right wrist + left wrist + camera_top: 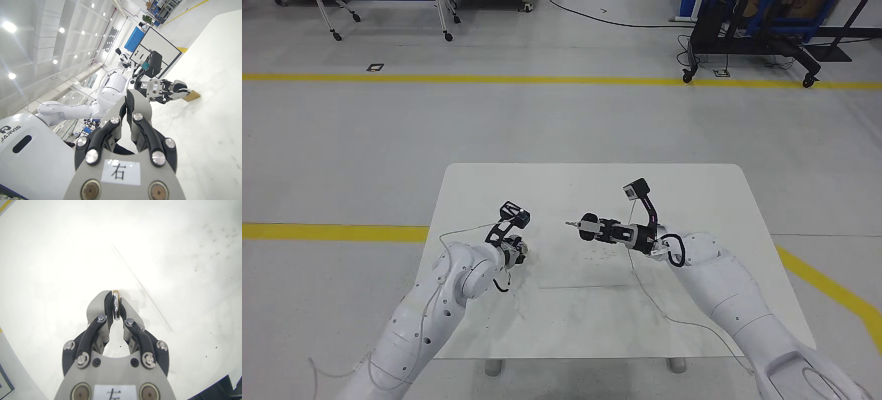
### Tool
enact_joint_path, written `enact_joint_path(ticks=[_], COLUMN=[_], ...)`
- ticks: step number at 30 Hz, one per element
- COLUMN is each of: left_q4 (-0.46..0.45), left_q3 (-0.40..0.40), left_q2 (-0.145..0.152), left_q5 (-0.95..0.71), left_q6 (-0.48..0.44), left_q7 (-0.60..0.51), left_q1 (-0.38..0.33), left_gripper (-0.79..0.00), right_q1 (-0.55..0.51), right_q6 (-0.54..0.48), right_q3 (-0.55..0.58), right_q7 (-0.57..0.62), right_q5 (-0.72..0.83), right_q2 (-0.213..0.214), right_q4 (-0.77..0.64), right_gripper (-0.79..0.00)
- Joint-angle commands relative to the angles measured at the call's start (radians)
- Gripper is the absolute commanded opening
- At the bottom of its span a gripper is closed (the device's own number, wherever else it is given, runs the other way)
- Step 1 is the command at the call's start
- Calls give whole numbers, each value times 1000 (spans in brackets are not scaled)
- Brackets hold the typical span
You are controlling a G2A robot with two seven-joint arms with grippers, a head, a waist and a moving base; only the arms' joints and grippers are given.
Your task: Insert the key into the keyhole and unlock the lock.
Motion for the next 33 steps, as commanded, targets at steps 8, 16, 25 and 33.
enact_joint_path(ticks=[8,16,25,33], left_q4=[-12,-99,-99,21], left_q3=[-16,-130,-130,-208], left_q2=[-1,13,13,10], left_q5=[8,-131,-131,-615], left_q6=[-9,-94,-94,-220], left_q7=[34,155,155,24], left_q1=[6,55,55,11], left_gripper=[-785,-785,-785,-785], right_q1=[0,0,0,0], right_q6=[0,0,0,0], right_q3=[0,0,0,0], right_q7=[0,0,0,0], right_q5=[0,0,0,0], right_q2=[0,0,0,0], right_q4=[0,0,0,0], right_gripper=[-785,-785,-785,-785])
